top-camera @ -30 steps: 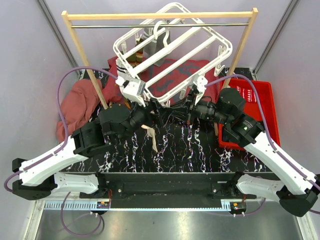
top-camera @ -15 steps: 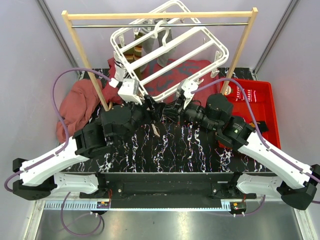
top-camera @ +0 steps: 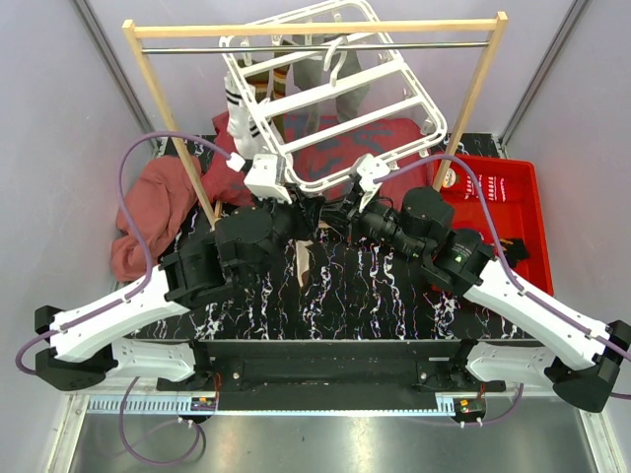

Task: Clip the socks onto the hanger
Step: Open the clamp at the hanger.

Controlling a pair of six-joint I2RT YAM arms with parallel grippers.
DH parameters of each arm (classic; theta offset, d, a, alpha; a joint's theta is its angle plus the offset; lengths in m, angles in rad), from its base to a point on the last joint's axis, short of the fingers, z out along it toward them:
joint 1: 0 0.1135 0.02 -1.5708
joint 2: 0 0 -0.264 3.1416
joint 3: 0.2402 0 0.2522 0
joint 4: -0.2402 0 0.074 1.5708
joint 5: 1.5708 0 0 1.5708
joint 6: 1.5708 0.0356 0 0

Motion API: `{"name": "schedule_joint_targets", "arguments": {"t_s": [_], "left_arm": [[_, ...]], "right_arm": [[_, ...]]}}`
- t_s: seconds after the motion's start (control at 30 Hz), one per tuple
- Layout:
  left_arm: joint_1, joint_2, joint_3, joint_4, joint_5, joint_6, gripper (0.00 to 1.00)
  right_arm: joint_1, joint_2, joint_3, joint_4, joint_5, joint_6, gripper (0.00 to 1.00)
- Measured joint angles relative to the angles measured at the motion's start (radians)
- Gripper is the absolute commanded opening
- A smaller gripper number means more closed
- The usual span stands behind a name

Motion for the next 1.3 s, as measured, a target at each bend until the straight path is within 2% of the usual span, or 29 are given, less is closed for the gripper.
{"name": "schedule_joint_targets", "arguments": {"t_s": [0.07,0.13,0.17,0.23,0.27,0.37,0.5,0.73,0.87,1.13,1.3], "left_arm": [[0.000,0.010,0.000,-0.002,-0.006,0.014,0.13],[0.001,0.018,0.000,-0.003,-0.012,0.026,0.08],[0.002,0.021,0.000,-0.003,-0.014,0.032,0.07],[0.002,0.026,0.000,-0.004,-0.018,0.040,0.07],[0.002,0.029,0.000,-0.005,-0.019,0.044,0.07],[0.004,0.036,0.000,0.005,-0.019,0.049,0.07],[0.005,0.040,0.000,0.044,-0.018,0.052,0.08],[0.005,0.040,-0.001,0.081,-0.020,0.074,0.09],[0.005,0.040,-0.009,0.105,-0.020,0.096,0.10],[0.005,0.040,-0.015,0.138,-0.015,0.132,0.10],[0.005,0.040,-0.015,0.148,-0.003,0.140,0.10]], "right_arm": [[0.000,0.001,-0.005,-0.005,0.013,0.000,0.00],[0.000,0.002,-0.009,-0.008,0.023,0.001,0.06],[0.000,0.002,-0.010,-0.013,0.030,0.001,0.16],[0.002,0.003,-0.011,-0.023,0.041,0.006,0.28],[0.005,0.003,-0.011,-0.028,0.047,0.011,0.41],[0.017,0.001,-0.014,-0.053,0.060,0.039,0.57],[0.040,-0.002,-0.034,-0.161,0.110,0.084,0.67],[0.038,-0.021,-0.038,-0.412,0.269,0.164,0.70],[-0.007,-0.055,-0.038,-0.536,0.333,0.221,0.70],[-0.260,-0.089,-0.038,-0.759,0.366,0.346,0.69],[-0.475,-0.050,-0.045,-0.841,0.356,0.380,0.63]]}}
